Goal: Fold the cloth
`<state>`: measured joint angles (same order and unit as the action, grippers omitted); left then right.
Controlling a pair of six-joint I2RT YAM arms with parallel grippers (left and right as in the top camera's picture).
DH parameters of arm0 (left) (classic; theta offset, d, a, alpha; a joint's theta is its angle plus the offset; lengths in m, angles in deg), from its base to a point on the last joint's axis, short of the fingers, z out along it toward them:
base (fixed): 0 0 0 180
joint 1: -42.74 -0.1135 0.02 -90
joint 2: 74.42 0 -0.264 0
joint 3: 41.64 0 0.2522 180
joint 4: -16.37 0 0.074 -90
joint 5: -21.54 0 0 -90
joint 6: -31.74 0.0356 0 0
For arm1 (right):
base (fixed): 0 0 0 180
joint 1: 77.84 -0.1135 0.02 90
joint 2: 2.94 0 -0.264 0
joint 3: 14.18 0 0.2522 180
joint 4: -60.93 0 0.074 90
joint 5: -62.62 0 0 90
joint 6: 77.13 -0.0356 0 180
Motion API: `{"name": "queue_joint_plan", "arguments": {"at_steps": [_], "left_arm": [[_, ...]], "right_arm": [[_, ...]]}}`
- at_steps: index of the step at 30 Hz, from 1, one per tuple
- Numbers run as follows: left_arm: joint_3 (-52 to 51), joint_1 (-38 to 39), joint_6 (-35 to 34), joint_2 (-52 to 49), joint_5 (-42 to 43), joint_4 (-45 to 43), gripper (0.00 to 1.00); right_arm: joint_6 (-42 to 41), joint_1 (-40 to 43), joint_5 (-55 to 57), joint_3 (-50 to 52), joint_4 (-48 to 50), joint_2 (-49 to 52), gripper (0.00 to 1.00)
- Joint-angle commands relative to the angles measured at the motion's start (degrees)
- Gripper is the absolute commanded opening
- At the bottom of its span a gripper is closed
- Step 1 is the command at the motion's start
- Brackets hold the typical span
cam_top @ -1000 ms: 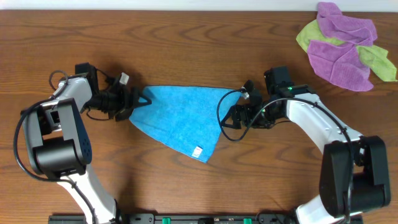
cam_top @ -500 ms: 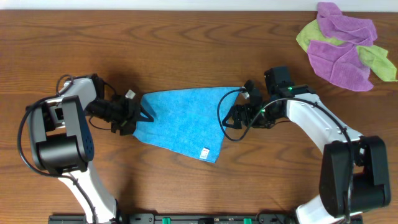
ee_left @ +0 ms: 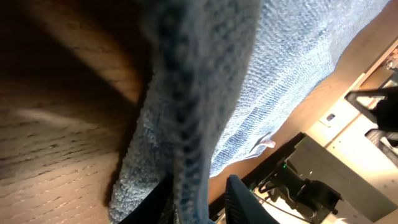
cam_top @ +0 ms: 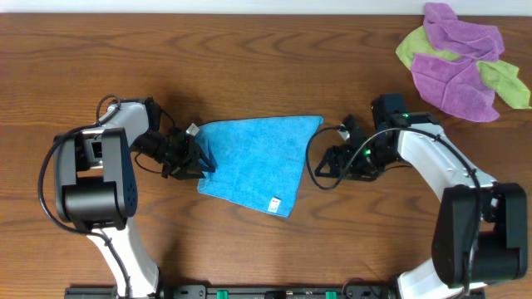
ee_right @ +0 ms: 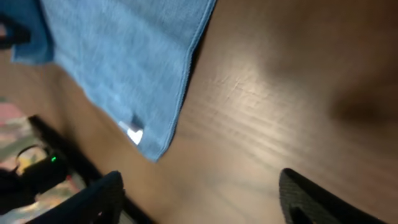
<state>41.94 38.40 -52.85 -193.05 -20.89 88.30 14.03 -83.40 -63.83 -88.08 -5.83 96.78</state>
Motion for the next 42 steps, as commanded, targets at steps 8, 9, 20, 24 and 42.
{"name": "queue_joint_plan", "arguments": {"at_steps": [8,9,20,24,42], "left_arm": [[-0.44,-0.02,0.11,0.04,-1.60,-0.39,0.18],[-0.44,-0.02,-0.02,0.04,-1.49,-0.37,0.14],[-0.44,-0.02,-2.05,0.04,-0.90,0.98,0.06],[-0.44,0.07,-2.25,0.04,1.42,1.60,0.06],[-0.28,4.70,-3.93,0.57,2.01,-0.59,0.06]], "right_arm": [[0.50,-9.07,-5.95,0.24,-2.34,-1.90,0.49],[-0.09,-10.71,-5.79,0.24,-1.77,-1.90,0.34],[-11.43,-23.21,8.11,0.24,4.70,-1.90,0.01],[-14.49,-25.68,14.73,0.24,6.27,-1.90,0.02],[-15.91,-31.32,24.00,0.26,12.72,-0.55,0.02]]}}
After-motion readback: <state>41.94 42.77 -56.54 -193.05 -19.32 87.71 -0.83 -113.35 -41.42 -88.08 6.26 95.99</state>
